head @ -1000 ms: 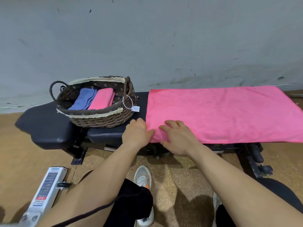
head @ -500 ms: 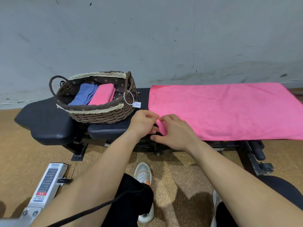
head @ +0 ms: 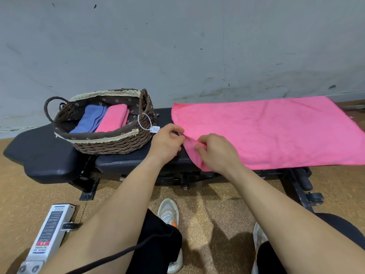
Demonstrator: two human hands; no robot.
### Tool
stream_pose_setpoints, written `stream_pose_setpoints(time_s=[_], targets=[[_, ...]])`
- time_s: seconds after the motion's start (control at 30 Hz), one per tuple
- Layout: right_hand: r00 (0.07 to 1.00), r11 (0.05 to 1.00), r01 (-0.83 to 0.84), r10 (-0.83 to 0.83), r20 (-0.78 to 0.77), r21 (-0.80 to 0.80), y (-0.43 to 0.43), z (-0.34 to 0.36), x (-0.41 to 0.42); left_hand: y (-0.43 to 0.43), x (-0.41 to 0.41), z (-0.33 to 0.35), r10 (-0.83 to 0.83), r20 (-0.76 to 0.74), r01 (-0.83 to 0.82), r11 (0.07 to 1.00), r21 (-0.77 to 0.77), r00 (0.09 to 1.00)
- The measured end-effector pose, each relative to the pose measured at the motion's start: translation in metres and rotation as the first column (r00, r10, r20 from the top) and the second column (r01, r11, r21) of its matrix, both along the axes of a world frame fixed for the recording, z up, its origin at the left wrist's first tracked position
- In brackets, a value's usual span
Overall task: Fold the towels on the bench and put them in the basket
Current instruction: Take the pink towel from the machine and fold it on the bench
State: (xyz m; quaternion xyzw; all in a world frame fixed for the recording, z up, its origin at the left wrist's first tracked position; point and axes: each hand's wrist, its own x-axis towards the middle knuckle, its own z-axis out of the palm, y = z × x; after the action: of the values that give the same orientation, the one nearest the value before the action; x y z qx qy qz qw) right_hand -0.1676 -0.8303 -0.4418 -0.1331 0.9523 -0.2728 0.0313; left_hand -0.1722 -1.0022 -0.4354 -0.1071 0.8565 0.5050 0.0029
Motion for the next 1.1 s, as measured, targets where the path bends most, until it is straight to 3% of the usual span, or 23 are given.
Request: stream_pose_setpoints(time_s=[0.17, 0.27, 0.5, 0.73, 1.1], targets=[[0.996, 1.0, 0.008, -0.008, 0.092, -0.003, 0.016, -0.004, -0.01, 0.017, -0.039, 0.001, -0.039, -0.141, 0.008, 0.977, -0.215, 0.989], [0.996, 1.0, 0.019, -0.021, 0.088, 0.024, 0.026, -0.005, -0.016, 0.024, -0.076, 0.003, -0.041, -0.2, -0.048, 0.906, -0.421, 0.979], [0.999, 0.996, -0.009, 0.005, 0.038, 0.086, 0.058, -0.008, -0.039, 0.016, -0.153, -0.014, 0.025, 0.117, 0.062, 0.726, -0.685, 0.993], [0.995, 0.995, 0.06, -0.067, 0.076, 0.086, 0.1, -0.007, -0.063, 0.028, -0.172, -0.006, 0.017, 0.095, 0.052, 0.734, -0.677, 0.995], [0.901, 0.896, 0.431, -0.433, 0.006, -0.108, 0.218, 0.011, -0.05, 0.116, -0.203, 0.04, -0.156, -0.174, 0.013, 0.78, -0.626, 0.972]])
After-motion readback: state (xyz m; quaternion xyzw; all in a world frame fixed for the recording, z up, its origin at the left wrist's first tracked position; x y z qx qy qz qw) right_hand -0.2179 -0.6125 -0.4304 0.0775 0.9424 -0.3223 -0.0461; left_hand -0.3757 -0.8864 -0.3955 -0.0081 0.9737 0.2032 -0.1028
